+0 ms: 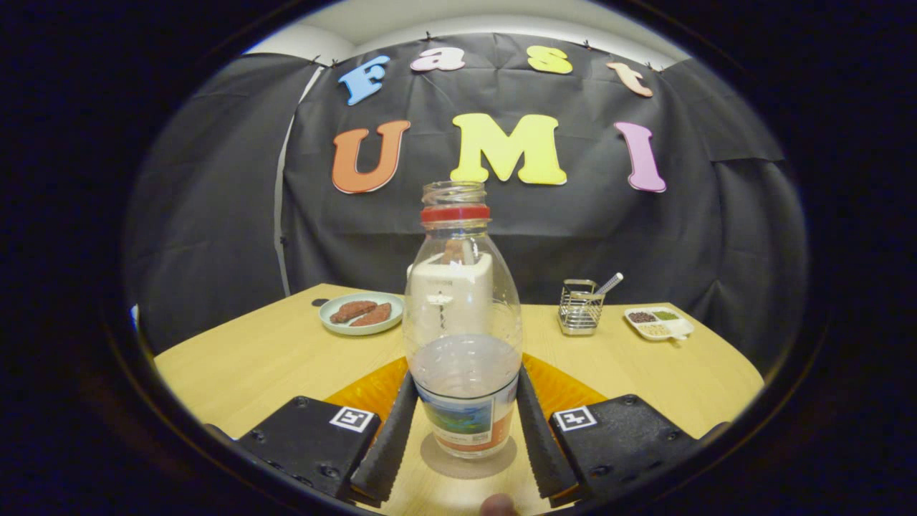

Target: Take the bottle from table, then pour the juice into the cup, finally place the bottle on the coaster

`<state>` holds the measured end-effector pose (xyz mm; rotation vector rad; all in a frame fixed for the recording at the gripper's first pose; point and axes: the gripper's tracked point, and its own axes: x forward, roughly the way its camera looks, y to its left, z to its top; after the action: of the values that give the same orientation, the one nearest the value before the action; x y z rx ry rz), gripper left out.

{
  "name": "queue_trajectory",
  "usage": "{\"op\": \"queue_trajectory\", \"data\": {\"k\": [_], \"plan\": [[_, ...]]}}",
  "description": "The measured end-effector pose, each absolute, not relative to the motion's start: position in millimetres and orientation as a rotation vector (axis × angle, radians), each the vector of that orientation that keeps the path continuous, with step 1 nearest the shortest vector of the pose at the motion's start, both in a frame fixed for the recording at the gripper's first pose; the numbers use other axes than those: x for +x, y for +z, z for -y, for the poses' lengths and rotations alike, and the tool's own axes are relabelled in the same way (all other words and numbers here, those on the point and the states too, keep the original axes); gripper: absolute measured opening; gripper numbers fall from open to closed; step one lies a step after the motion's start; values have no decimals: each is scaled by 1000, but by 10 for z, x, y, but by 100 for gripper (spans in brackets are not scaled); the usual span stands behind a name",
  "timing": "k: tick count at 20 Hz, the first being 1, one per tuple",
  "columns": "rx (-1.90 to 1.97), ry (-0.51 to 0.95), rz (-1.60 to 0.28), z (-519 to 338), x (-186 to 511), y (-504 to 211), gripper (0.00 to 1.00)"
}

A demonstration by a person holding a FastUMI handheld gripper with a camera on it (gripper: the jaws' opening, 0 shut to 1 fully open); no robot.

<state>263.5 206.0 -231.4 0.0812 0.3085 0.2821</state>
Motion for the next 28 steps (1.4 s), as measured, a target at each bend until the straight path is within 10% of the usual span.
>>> {"op": "queue_trajectory", "data": {"k": [28], "plan": [[87,229,-181,-1891,2317,-1644,100]]}}
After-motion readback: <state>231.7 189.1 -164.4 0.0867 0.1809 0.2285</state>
